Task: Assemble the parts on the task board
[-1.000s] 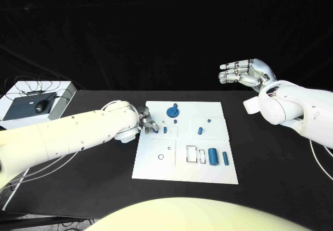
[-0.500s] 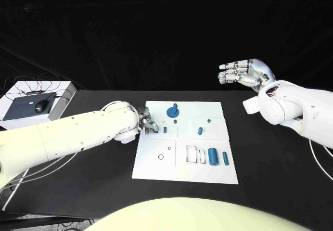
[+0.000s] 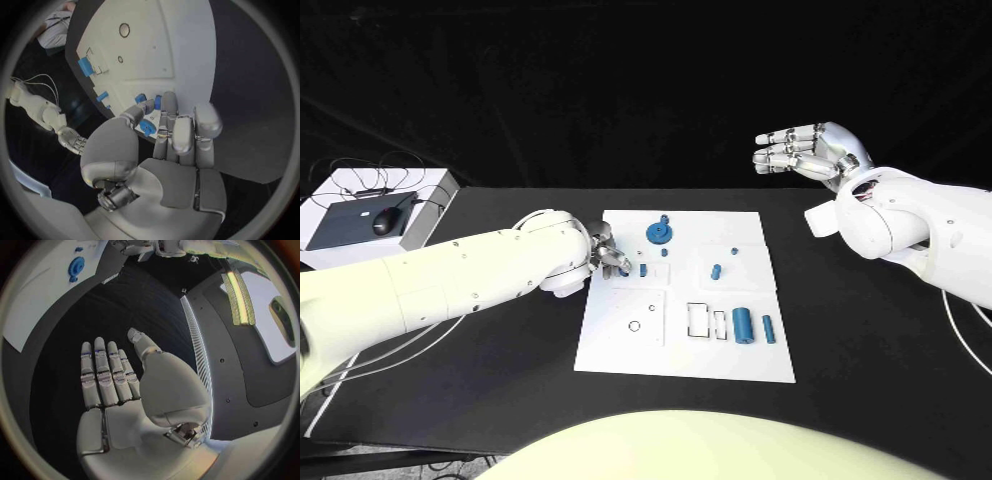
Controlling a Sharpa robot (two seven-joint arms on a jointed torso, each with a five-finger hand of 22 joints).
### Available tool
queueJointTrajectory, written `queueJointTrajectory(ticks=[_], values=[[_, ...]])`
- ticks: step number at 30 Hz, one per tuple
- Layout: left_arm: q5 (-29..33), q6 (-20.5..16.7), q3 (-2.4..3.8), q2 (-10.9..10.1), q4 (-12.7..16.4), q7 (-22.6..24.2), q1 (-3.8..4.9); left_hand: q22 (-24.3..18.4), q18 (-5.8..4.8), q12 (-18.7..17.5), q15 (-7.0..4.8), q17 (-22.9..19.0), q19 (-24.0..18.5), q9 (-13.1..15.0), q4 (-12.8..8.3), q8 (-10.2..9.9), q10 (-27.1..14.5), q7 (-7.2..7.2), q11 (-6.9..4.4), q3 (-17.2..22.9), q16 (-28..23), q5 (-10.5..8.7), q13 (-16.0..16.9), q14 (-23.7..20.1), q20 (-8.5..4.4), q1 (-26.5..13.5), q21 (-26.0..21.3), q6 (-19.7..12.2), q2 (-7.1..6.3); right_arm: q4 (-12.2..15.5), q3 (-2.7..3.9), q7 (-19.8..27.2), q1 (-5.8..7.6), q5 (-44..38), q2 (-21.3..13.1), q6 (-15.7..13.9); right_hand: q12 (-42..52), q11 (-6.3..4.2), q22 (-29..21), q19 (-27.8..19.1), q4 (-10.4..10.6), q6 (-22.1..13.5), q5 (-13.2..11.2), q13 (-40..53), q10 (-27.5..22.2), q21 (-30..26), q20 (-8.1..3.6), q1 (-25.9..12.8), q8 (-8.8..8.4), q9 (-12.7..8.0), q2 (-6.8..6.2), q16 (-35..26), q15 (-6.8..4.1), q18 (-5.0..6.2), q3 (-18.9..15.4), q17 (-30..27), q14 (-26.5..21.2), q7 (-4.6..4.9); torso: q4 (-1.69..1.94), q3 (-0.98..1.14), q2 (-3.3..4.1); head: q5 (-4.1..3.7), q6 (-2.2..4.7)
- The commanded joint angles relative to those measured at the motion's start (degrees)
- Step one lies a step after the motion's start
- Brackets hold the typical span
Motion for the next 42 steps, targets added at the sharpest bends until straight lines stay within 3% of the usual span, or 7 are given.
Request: queueJointTrajectory(ticks=[1,10,20,26,28,33,42], values=[[0.65,1.41,-0.13,0.37,-0.31,0.42,-0.16,5.61,0.1,0.24,-0.3,0.07,0.04,-0.06,-8.33,0.16,2.09,-0.53,-1.75,7.68,0.18,-0.16,0.07,0.17,0.09,0.56,0.34,0.27,0.97,0.04,0.04,0.32,0.0,-0.2,0.05,0.54,0.32,-0.01,-0.08,-0.41,0.09,0.4,0.29,0.04,-0.49,0.11,0.0,0.0,-0.16,0.02,0.38,-0.19,-0.01,0.28,-0.34,-0.07,-0.49,-0.07,0.0,0.02,0.01,-0.1,0.0],[0.86,2.58,-0.13,0.82,-0.56,0.38,-0.15,5.79,-0.1,0.21,-0.32,0.55,0.23,-0.18,-8.27,0.24,2.55,-0.85,-1.85,6.1,0.61,-0.42,0.4,0.3,0.09,-0.07,0.99,0.55,1.8,0.07,0.04,0.27,0.0,-0.2,0.02,0.66,0.32,0.0,-0.08,-0.46,0.0,0.34,0.34,0.04,-0.54,0.1,0.01,0.05,-0.16,0.01,0.39,-0.18,0.01,0.28,-0.36,-0.07,-0.51,-0.05,0.02,0.04,-0.02,-0.16,0.0],[0.86,3.32,-0.14,0.87,-0.43,0.37,-0.14,5.83,-0.22,-0.03,-0.3,0.66,0.2,-0.3,-7.85,0.28,2.78,-1.07,-1.9,4.16,0.7,-0.37,0.77,0.31,0.08,0.39,1.11,0.68,1.52,0.12,0.04,0.24,0.0,-0.2,-0.02,0.77,0.32,0.01,-0.09,-0.5,-0.01,0.32,0.33,0.05,-0.59,0.1,0.03,0.04,-0.16,0.01,0.39,-0.19,0.03,0.26,-0.38,-0.07,-0.57,-0.05,0.07,0.0,0.0,-0.36,0.0],[0.76,2.03,-0.13,0.78,-0.58,0.4,-0.14,5.45,-0.09,-0.27,-0.28,0.02,0.03,-0.21,-5.48,0.41,2.69,-1.54,-1.93,-1.87,0.14,-0.84,0.91,0.2,0.12,0.91,0.12,0.08,0.5,0.14,0.04,0.23,0.0,-0.2,-0.08,0.76,0.32,0.04,-0.08,-0.52,-0.05,0.16,0.37,0.04,-0.64,0.11,0.04,0.06,-0.17,0.0,0.37,-0.18,0.03,0.27,-0.41,-0.07,-0.59,-0.01,0.08,0.01,-0.01,-0.4,0.0],[0.71,1.65,-0.13,0.76,-0.64,0.4,-0.14,5.33,-0.06,-0.01,-0.39,-0.22,0.08,-0.6,-3.12,0.23,2.37,-1.74,-1.92,-7.41,-0.05,-0.93,1.1,0.18,0.01,1.57,-0.1,0.24,0.63,0.15,0.04,0.23,0.0,-0.2,-0.1,0.75,0.31,0.08,-0.09,-0.55,-0.07,-0.07,0.38,0.04,-0.72,0.1,0.06,0.07,-0.19,-0.01,0.32,-0.19,0.06,0.27,-0.48,-0.07,-0.65,0.04,0.05,-0.01,0.01,-0.34,0.0],[0.56,1.05,-0.13,0.72,-0.7,0.39,-0.14,5.26,-0.09,0.45,-0.41,-0.27,0.18,-2.16,0.87,-0.54,2.06,-1.76,-2.0,-14.87,-0.03,-0.99,1.15,0.18,0.0,3.04,-0.38,1.11,0.78,0.18,0.04,0.23,0.0,-0.2,-0.14,0.73,0.31,0.08,-0.09,-0.55,-0.07,-0.07,0.38,0.04,-0.72,0.1,0.06,0.07,-0.19,-0.01,0.32,-0.19,0.06,0.27,-0.48,-0.07,-0.65,0.04,0.05,0.01,0.0,-0.33,0.0],[0.31,0.44,0.04,0.55,-0.61,0.34,-0.14,5.52,-0.07,0.81,-0.43,-0.05,0.36,-3.37,4.05,-0.8,1.97,-1.81,-1.97,-18.43,0.2,-0.98,0.95,0.19,-0.02,4.35,-0.17,1.64,0.55,0.16,0.04,0.22,-0.01,-0.21,-0.2,0.7,0.35,0.13,-0.09,-0.64,-0.16,-0.42,0.41,0.04,-0.86,0.09,0.09,0.22,-0.2,-0.02,0.33,-0.19,0.1,0.27,-0.62,-0.07,-0.75,0.15,0.04,0.02,0.0,-0.39,0.0]])
